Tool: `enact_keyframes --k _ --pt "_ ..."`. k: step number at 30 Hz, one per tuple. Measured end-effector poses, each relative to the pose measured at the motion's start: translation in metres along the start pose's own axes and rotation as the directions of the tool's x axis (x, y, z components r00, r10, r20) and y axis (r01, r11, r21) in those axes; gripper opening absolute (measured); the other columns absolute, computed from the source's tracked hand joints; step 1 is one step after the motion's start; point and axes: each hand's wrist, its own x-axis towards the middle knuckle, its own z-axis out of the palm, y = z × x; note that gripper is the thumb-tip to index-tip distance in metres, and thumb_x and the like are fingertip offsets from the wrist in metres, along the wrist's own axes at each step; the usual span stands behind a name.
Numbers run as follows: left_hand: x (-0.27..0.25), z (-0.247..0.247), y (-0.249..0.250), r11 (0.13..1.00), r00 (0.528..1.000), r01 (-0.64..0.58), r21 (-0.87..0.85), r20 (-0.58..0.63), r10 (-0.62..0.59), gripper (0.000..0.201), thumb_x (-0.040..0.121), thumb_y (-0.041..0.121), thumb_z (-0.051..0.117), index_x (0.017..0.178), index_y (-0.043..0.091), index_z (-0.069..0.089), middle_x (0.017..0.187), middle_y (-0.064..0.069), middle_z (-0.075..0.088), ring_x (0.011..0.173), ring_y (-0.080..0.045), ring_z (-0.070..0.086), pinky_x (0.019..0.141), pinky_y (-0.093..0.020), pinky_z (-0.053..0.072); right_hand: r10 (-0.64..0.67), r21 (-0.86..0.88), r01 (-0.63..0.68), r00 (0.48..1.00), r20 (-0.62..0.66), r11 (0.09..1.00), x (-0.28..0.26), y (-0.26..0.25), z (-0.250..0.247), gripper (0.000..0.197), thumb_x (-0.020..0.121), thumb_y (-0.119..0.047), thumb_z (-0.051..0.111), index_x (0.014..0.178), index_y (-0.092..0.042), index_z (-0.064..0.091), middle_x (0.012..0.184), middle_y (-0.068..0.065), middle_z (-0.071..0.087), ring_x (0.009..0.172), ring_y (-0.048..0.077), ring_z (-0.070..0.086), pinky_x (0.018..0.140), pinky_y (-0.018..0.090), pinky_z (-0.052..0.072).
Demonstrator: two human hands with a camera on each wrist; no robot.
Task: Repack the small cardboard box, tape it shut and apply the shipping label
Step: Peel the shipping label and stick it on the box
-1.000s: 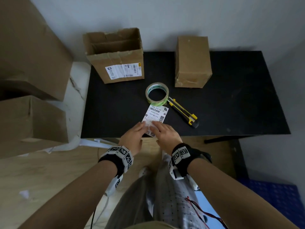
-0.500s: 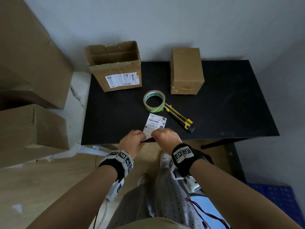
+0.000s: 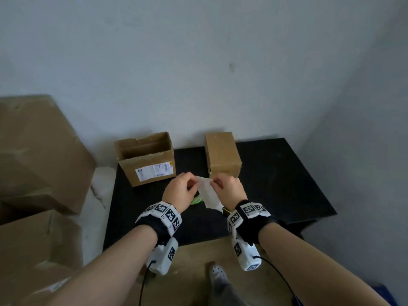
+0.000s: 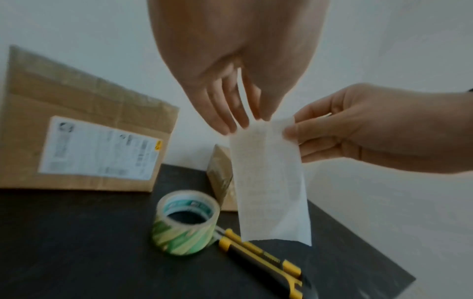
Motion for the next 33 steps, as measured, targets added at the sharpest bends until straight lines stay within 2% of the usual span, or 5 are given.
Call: enact_keyframes --k 4,12,22,27,33 --pt "0.029 0.000 0.029 0.992 0.997 0.009 -0.124 0.082 0.002 0.012 0.089 0.023 0.061 0.094 0.015 0.068 0.088 0.002 0.067 0.083 -0.013 0.063 0.078 -0.028 0.051 0.029 0.039 -0.028 0.999 -0.029 0.999 0.018 -0.001 -0.019 0.020 0.092 -0.021 0.055 0.095 -0.007 0.069 0.083 0.006 0.068 0.078 0.018 0.061 0.066 0.024 0.042" --pt "0.079 -0.003 0.065 0.957 0.993 0.067 -0.281 0.117 -0.035 0.022 0.085 0.036 0.065 0.083 0.014 0.066 0.078 0.001 0.066 0.079 -0.017 0.064 0.078 -0.039 0.055 -0.004 0.131 0.012 0.998 -0.059 0.991 0.046 -0.003 -0.046 0.019 0.091 -0.021 0.056 0.090 -0.010 0.072 0.077 0.009 0.069 0.076 0.021 0.065 0.074 0.039 0.054" --pt "0.110 -0.003 0.067 0.929 0.993 0.099 -0.356 0.095 -0.069 0.009 0.086 0.019 0.065 0.077 0.018 0.062 0.084 -0.005 0.068 0.088 -0.022 0.065 0.085 -0.044 0.053 -0.050 0.261 0.064 0.997 -0.057 0.963 0.072 -0.002 -0.054 0.019 0.091 -0.019 0.058 0.101 -0.017 0.074 0.085 0.004 0.073 0.085 0.014 0.066 0.079 0.029 0.053" --pt "0.114 0.001 0.066 0.921 0.992 0.113 -0.372 0.091 -0.085 0.009 0.086 0.014 0.063 0.079 0.018 0.062 0.084 -0.004 0.066 0.089 -0.024 0.065 0.086 -0.043 0.053 -0.036 0.277 0.054 0.997 -0.067 0.959 0.079 0.003 -0.051 0.021 0.092 -0.016 0.054 0.100 -0.017 0.074 0.089 0.004 0.073 0.089 0.016 0.066 0.085 0.037 0.053" --pt "0.114 0.005 0.064 0.918 0.992 0.102 -0.383 0.110 -0.065 0.022 0.089 0.010 0.060 0.072 0.023 0.058 0.077 0.001 0.062 0.084 -0.023 0.062 0.080 -0.042 0.054 -0.018 0.334 0.024 1.000 -0.020 0.942 0.080 0.009 -0.050 0.019 0.091 -0.018 0.058 0.103 -0.017 0.073 0.095 0.002 0.073 0.094 0.013 0.066 0.089 0.034 0.052"
